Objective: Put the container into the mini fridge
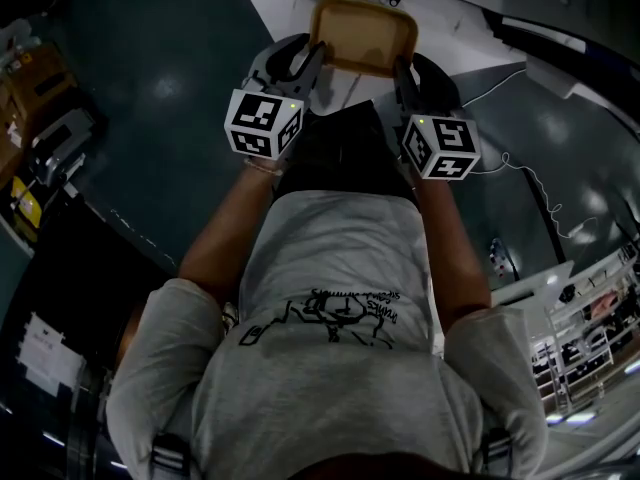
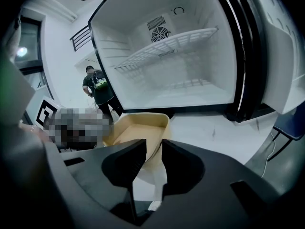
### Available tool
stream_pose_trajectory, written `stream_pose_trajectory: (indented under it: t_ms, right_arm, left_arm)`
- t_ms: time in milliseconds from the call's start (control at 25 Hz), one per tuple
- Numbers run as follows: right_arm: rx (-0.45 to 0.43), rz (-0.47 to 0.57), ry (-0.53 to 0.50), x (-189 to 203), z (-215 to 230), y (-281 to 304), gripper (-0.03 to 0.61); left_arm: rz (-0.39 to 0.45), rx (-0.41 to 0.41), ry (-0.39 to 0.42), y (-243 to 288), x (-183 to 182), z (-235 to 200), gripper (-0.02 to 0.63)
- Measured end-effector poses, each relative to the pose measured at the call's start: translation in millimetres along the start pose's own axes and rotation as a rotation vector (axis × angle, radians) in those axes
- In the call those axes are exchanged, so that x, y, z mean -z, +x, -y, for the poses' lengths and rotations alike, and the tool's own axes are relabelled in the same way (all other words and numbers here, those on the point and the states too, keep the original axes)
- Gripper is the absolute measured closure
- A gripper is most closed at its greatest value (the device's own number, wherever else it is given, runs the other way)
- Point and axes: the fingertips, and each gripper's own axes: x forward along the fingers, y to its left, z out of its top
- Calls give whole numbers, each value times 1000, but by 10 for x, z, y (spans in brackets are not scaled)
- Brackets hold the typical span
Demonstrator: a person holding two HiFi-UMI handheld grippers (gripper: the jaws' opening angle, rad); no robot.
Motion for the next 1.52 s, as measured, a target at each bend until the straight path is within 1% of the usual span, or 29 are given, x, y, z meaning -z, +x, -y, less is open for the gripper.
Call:
stream_pose_trajectory:
  t_ms: [280,640,840,1520]
  right_arm:
    - [-5,10,-12,-117,-32,-32,477]
    - [-9,24,-28,-302,-72,-104,477]
    - [-14,30,-35,-377,-110,-150,477]
    - [-23,49,-55,-578,-203,-353,477]
  left_arm:
    - [19,-7,-12,-68,-113,8,509]
    - [21,-8,-11,-187,-222,56,509]
    - [32,-14,-23,-256,-298,76,509]
    - [66,-29,-23,-438,-548,177,509]
